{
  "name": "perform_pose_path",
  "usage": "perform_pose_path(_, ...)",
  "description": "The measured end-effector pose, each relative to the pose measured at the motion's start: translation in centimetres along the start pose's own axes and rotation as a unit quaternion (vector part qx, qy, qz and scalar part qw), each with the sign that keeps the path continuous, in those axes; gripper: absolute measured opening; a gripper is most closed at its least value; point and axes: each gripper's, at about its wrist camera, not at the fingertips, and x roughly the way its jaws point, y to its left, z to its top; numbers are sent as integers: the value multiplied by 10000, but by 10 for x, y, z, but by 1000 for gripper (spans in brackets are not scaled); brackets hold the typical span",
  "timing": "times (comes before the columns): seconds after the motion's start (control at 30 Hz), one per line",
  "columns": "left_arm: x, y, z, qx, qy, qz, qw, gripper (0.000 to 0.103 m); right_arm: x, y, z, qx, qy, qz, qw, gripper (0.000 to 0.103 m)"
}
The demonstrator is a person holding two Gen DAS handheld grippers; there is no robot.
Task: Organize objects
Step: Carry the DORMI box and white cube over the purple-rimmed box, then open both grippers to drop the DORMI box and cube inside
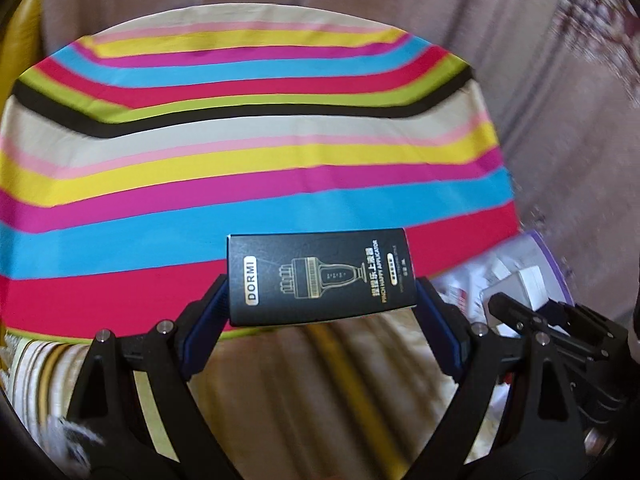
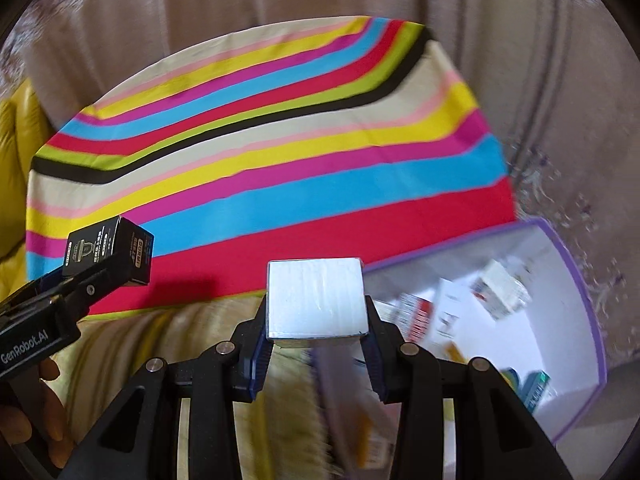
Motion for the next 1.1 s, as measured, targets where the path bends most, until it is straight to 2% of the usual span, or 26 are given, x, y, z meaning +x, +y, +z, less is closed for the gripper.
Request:
perform_pose_path(0.2,6,-53,-5,521,138,-386,9978,90,-17,-57,-16,504,-39,-321,9982,41)
perform_pose_path(0.43,14,-109,-10,1045,230,-774,9912,90,-28,-118,-27,1020,-109,-793,9916,41)
perform_pose_path(0.73,32,-164,-6,1401,366,-1078,9836,90,-36,-162,-29,1304,-223,-1164,9844,41)
perform_pose_path(1.0,50,-192,-4,1595,602,-1239,9775,91,-33,-186,-29,1475,-265,-1319,9799,42)
perform_pose_path(1.1,52,-195,-5,1597,606,-1209,9779,94,-29,-195,-28,1510,-219,-1315,9795,43)
